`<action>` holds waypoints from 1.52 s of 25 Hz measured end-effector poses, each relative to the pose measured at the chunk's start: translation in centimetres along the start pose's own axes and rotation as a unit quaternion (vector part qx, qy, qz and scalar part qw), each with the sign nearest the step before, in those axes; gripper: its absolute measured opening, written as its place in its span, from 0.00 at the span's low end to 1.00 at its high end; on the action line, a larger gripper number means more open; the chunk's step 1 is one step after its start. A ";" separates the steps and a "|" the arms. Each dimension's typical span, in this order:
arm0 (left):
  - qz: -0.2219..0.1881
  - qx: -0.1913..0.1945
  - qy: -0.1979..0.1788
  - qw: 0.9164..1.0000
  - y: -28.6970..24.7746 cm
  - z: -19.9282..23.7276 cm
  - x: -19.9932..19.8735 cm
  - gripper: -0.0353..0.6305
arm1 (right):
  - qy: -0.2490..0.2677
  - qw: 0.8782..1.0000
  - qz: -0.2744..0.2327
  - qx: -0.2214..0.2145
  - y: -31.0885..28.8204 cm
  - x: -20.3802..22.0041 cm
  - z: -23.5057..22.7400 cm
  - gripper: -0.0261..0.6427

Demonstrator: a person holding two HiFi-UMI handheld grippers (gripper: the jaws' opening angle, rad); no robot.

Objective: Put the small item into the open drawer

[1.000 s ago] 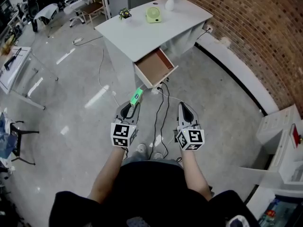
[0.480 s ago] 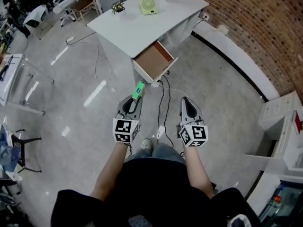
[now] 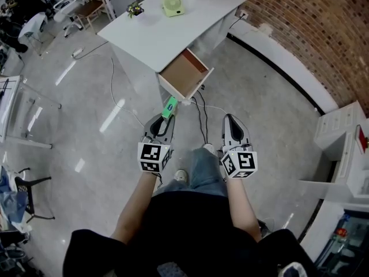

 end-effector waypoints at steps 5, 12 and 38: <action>0.003 -0.007 0.003 1.000 -1.6 1.2 0.1 0.20 | -0.002 1.000 0.003 0.001 -1.8 0.4 -0.6 0.04; 0.004 0.001 -0.001 1.000 -4.7 0.9 -0.2 0.20 | -0.009 1.000 0.002 0.003 -3.8 0.3 -2.7 0.04; 0.031 -0.226 0.030 0.973 -25.9 -2.3 0.0 0.20 | -0.061 0.956 0.077 -0.276 -28.4 2.3 -21.3 0.04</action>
Point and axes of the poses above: the fingertips, and each gripper's own axes: y backward along the fingers, z to its left, x out of its underside, the point moved 9 cm from there along y, backward along the fingers, and after that the axes turned 8 degrees about -z, right-handed, at the moved point
